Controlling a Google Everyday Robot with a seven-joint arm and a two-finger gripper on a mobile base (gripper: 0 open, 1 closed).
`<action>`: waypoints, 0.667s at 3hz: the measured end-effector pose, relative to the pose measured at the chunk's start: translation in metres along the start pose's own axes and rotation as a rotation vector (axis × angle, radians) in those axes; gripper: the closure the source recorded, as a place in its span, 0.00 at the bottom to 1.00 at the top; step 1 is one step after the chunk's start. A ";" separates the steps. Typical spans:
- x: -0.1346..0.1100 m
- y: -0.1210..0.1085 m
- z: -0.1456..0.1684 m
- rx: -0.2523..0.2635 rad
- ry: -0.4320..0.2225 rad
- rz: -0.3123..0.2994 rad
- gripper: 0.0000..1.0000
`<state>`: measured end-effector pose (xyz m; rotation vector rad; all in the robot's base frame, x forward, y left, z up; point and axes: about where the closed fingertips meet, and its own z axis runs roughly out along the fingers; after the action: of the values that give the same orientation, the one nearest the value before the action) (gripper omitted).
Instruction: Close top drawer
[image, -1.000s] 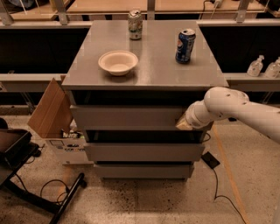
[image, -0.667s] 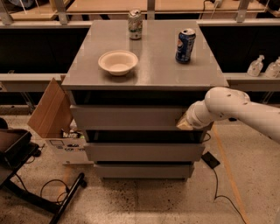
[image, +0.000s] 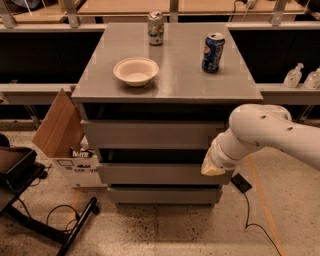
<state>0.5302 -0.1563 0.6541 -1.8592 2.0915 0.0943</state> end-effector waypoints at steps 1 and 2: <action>0.007 0.038 -0.054 -0.043 0.090 -0.110 1.00; 0.034 0.052 -0.149 0.024 0.195 -0.138 1.00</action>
Offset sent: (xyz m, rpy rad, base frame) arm -0.1068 -0.0988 0.1840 -0.2935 -0.0666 0.0989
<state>0.4455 -0.2214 0.7751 -2.0650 2.0686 -0.1501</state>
